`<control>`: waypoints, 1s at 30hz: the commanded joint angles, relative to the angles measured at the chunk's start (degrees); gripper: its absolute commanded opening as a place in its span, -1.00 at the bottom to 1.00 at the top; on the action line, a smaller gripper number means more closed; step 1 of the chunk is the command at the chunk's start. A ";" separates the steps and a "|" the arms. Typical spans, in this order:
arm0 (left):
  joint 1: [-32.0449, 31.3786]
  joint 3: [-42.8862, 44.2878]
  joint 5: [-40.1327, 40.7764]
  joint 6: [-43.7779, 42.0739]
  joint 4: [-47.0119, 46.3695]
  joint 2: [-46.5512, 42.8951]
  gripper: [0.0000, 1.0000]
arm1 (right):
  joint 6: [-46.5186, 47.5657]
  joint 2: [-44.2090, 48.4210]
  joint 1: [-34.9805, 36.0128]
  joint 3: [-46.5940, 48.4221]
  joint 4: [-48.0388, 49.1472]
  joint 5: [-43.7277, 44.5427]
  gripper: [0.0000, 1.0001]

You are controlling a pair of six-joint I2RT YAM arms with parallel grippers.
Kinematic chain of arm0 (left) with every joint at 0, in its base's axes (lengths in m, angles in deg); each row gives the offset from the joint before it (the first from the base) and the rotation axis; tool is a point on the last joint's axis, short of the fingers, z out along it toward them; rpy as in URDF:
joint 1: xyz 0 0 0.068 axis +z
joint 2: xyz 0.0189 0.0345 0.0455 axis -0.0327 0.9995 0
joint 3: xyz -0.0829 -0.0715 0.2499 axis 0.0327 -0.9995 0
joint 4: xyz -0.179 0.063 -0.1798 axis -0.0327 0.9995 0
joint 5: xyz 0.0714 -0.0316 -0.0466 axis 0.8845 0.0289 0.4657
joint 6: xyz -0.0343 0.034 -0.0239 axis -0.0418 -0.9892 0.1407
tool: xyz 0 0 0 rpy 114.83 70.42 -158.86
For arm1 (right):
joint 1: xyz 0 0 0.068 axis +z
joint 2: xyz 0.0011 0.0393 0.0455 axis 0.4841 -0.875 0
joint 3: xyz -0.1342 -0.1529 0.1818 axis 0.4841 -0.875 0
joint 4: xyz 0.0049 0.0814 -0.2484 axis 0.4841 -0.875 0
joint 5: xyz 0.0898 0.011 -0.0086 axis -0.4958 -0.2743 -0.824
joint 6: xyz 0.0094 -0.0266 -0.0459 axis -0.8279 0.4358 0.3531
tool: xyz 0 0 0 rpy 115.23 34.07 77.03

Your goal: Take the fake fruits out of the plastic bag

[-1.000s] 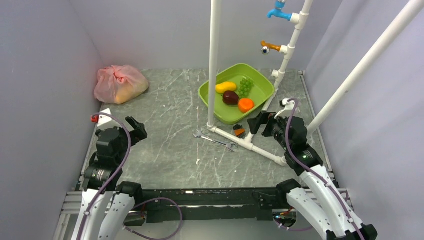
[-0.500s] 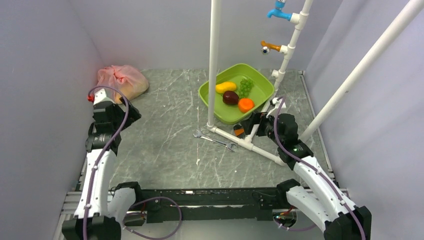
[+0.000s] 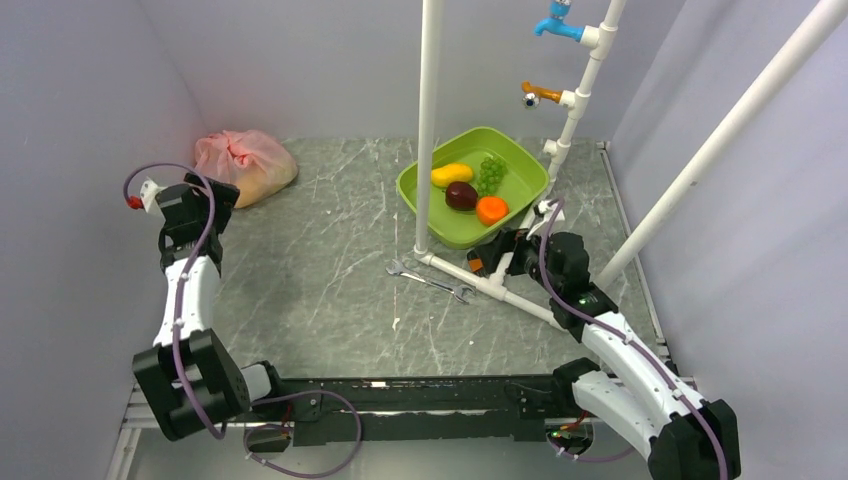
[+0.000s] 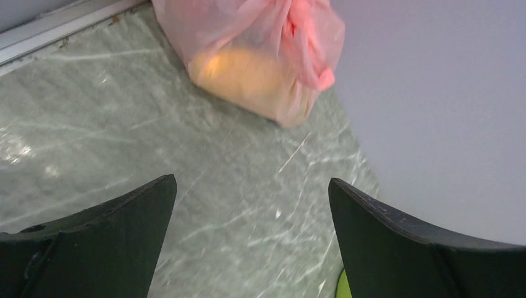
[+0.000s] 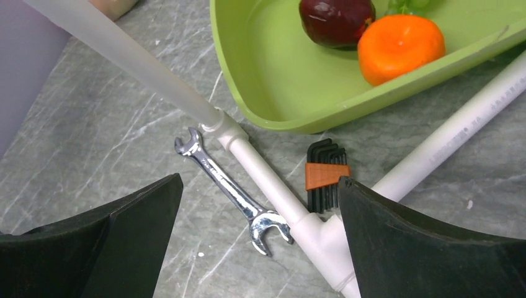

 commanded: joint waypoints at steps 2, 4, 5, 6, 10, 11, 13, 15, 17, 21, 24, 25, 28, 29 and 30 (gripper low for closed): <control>0.85 -0.02 7.29 10.64 -15.45 5.27 0.99 | 0.41 1.17 3.65 0.52 4.61 2.62 0.99; 1.72 -0.09 7.90 13.07 -19.13 8.13 0.99 | 0.69 1.22 5.02 0.77 4.77 3.45 0.99; 2.03 0.24 7.99 13.95 -20.36 9.74 0.99 | 0.83 1.31 5.54 0.86 4.81 3.74 0.99; 2.28 0.73 7.94 14.85 -21.05 11.20 0.99 | 0.92 1.49 6.16 0.91 4.76 4.14 0.99; 2.65 3.56 6.44 16.02 -24.21 17.03 0.99 | 1.09 2.27 6.66 0.99 3.75 5.24 0.99; 2.71 4.85 6.51 16.08 -22.96 18.20 0.99 | 1.14 2.67 6.71 0.70 3.74 5.42 0.99; 2.82 7.57 6.48 16.55 -20.02 20.73 0.99 | 1.05 3.30 6.90 0.15 4.06 5.63 0.99; 2.95 9.98 6.00 16.84 -17.99 23.59 0.99 | 1.06 3.40 7.33 0.09 4.16 5.83 0.99; 2.92 12.03 5.24 17.50 -17.33 26.00 0.99 | 1.11 3.25 7.64 0.16 4.11 5.87 0.99; 2.91 18.56 2.08 19.38 -13.94 33.22 0.99 | 1.32 3.21 7.85 -0.04 3.90 6.55 0.99; 2.38 24.33 -2.06 18.81 -13.83 39.04 0.99 | 1.38 3.40 7.90 -0.33 3.89 7.02 0.99; 2.09 26.55 -2.89 18.54 -12.62 40.75 0.99 | 1.36 3.29 7.97 -0.34 3.99 7.12 0.99; 0.53 32.53 -1.45 17.03 -9.41 44.58 0.99 | 1.35 2.90 7.99 -0.33 4.16 7.17 0.99; 0.19 34.32 -0.62 16.62 -8.92 45.87 0.99 | 1.34 2.80 7.98 -0.23 4.26 7.17 0.99; -0.07 35.89 0.28 16.36 -8.35 47.10 0.99 | 1.36 2.70 7.96 -0.21 4.28 7.17 0.99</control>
